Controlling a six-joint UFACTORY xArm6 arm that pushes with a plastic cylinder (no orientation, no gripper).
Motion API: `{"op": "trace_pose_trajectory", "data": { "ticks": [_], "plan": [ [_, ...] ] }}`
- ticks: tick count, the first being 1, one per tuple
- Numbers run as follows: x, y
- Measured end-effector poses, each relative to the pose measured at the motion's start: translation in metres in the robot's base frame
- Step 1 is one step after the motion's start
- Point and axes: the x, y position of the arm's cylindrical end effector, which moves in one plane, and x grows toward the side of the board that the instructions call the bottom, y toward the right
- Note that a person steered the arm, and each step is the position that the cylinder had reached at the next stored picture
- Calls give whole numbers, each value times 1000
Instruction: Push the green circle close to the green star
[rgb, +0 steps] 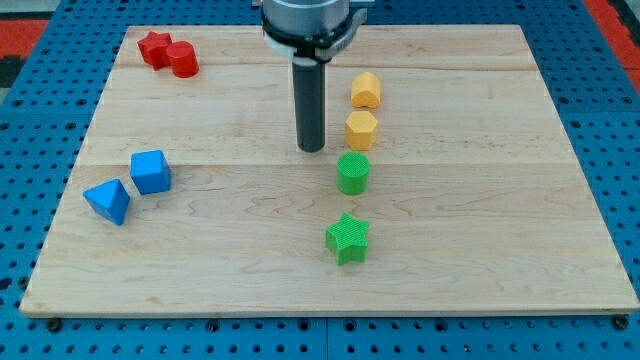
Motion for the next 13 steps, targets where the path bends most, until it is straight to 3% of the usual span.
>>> {"op": "trace_pose_trajectory", "data": {
  "ticks": [2, 4, 7, 9, 11, 13],
  "plan": [
    [48, 15],
    [44, 25],
    [3, 49],
    [12, 74],
    [14, 143],
    [38, 114]
  ]
}}
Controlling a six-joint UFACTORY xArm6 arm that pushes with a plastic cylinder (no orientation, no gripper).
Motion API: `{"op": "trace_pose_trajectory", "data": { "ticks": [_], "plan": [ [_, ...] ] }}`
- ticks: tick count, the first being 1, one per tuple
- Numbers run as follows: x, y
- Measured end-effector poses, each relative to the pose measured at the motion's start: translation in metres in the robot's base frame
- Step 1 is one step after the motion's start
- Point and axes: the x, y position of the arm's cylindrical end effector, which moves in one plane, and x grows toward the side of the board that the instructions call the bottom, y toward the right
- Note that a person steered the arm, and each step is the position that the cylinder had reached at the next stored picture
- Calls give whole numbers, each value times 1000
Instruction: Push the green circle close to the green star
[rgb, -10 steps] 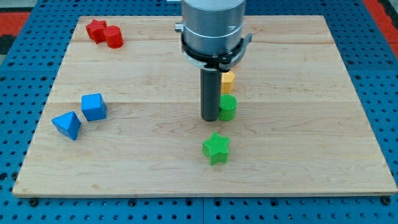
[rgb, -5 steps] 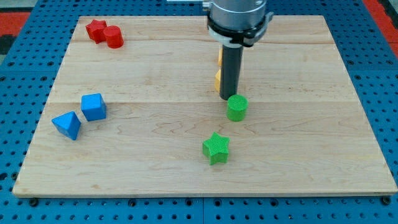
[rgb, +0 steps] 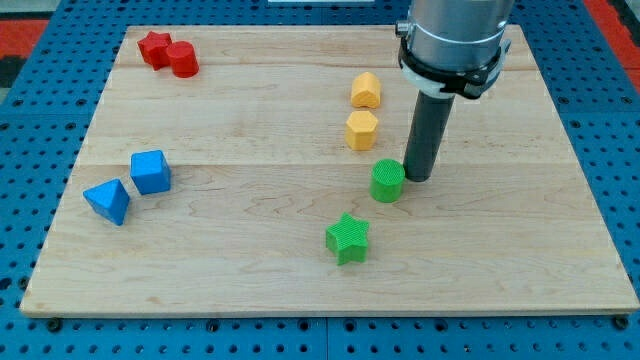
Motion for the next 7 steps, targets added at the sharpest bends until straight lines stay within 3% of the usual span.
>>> {"op": "trace_pose_trajectory", "data": {
  "ticks": [2, 3, 4, 5, 6, 7],
  "plan": [
    [4, -32],
    [6, 35],
    [72, 64],
    [151, 57],
    [153, 39],
    [153, -16]
  ]
}}
